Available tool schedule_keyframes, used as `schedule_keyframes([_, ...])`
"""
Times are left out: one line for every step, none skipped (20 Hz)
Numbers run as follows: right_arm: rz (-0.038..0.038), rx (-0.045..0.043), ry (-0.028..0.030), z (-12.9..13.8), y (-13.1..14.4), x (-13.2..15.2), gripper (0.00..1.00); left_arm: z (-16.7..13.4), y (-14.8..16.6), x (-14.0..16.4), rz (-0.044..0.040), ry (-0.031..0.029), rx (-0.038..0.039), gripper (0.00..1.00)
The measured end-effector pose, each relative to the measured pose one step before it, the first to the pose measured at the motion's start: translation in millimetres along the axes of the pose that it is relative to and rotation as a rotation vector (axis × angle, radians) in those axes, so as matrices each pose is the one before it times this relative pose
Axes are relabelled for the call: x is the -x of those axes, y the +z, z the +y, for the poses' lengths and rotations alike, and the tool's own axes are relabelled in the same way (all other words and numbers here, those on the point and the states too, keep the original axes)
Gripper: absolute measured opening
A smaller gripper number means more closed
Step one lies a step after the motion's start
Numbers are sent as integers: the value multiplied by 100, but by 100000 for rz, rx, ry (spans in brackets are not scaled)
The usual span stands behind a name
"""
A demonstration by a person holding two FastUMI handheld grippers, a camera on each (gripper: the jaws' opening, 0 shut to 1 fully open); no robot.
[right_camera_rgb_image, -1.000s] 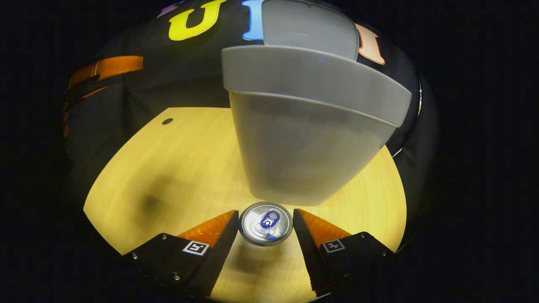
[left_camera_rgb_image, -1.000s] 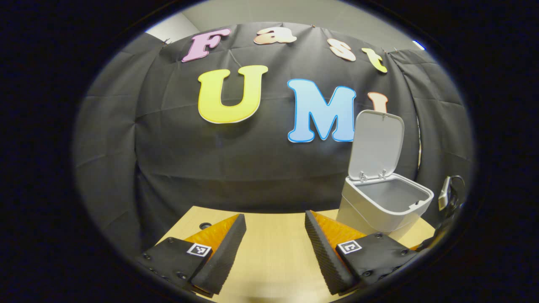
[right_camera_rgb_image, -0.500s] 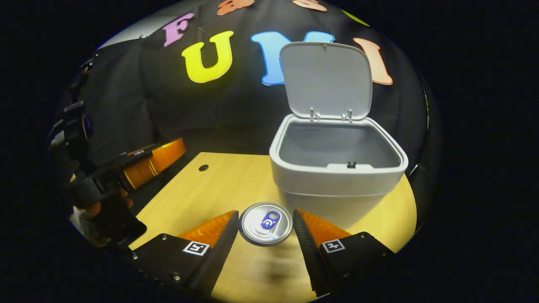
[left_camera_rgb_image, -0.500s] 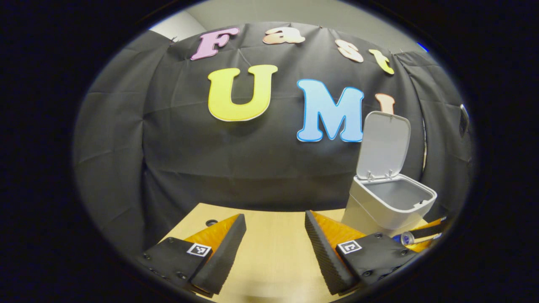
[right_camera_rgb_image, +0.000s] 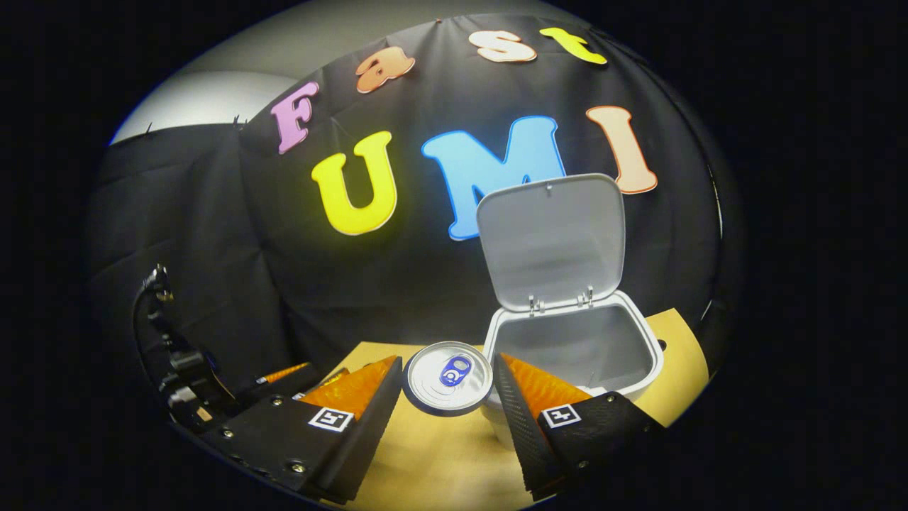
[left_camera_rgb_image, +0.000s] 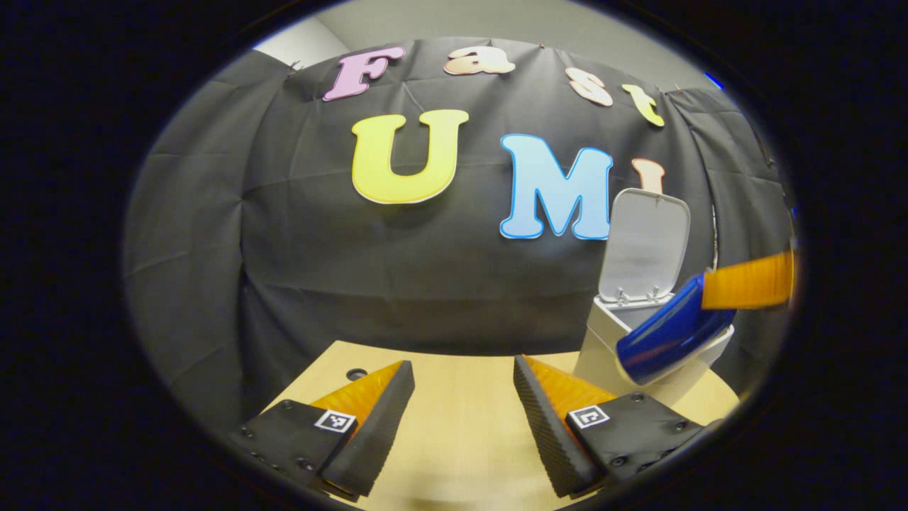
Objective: Press the lid of the desktop garbage bin to open it, pick up the crumpled paper on the desktop and throw it into the bin, then pick up the pop can on the desktop and drop it into the bin, and finally close the garbage bin lid.
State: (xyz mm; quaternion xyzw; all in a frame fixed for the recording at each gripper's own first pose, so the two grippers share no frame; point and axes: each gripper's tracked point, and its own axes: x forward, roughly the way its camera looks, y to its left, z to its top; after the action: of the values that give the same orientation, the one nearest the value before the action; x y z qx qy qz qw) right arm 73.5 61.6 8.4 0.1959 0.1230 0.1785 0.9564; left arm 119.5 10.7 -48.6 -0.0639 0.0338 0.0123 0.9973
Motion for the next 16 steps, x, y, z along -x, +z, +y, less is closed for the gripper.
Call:
schedule_keyframes([-1647, -2220, -718, -349, 647, -21, 81, -77, -131, -121, 158, -97, 68, 93])
schedule_keyframes([-1845, -1095, -2304, -729, 649, 23, 81, -56, -3, -86, 62, 35, 102, 93])
schedule_keyframes([-1121, -405, -1997, -840, 482, 112, 81, -93, -159, -37, 86, -70, 217, 93])
schedule_keyframes([-1285, -7, -3338, -1132, 385, -23, 81, 1, -100, -46, 215, -119, 272, 93])
schedule_keyframes([-419, 562, -2589, -991, 27, 128, 81, -33, -115, -87, 285, 58, 81, 93])
schedule_keyframes([63, 679, -2441, -886, 9, 141, 81, -70, -123, -143, 159, 23, 209, 93])
schedule_keyframes([120, 725, -2119, -761, -148, 142, 81, 11, -149, -109, 201, -60, 329, 93])
schedule_keyframes([-178, 389, -1543, -501, 5, 64, 81, -71, -154, -30, 247, -81, 283, 93])
schedule_keyframes([-70, -188, -1537, -556, -41, 0, 81, -147, -139, -110, 335, -247, 225, 93])
schedule_keyframes([191, -522, -574, -203, -257, 18, 81, -84, -84, -120, 191, -198, 73, 93])
schedule_keyframes([319, -656, -574, -131, -183, -11, 81, -135, -96, -29, 190, -268, 14, 93])
schedule_keyframes([327, -621, -265, -150, -117, 22, 81, -102, -82, -92, 99, -238, -120, 94])
schedule_keyframes([271, -734, -247, -71, -193, -36, 81, -88, -31, -45, 78, -195, -231, 93])
schedule_keyframes([379, -730, -106, 26, -232, 3, 81, -68, -13, 19, 65, -172, -276, 94])
schedule_keyframes([470, -602, -211, -62, -182, -84, 81, -13, -77, 11, 12, -60, -214, 93])
schedule_keyframes([363, -675, -52, 14, -88, -43, 82, 14, -83, 25, 127, 21, -38, 93])
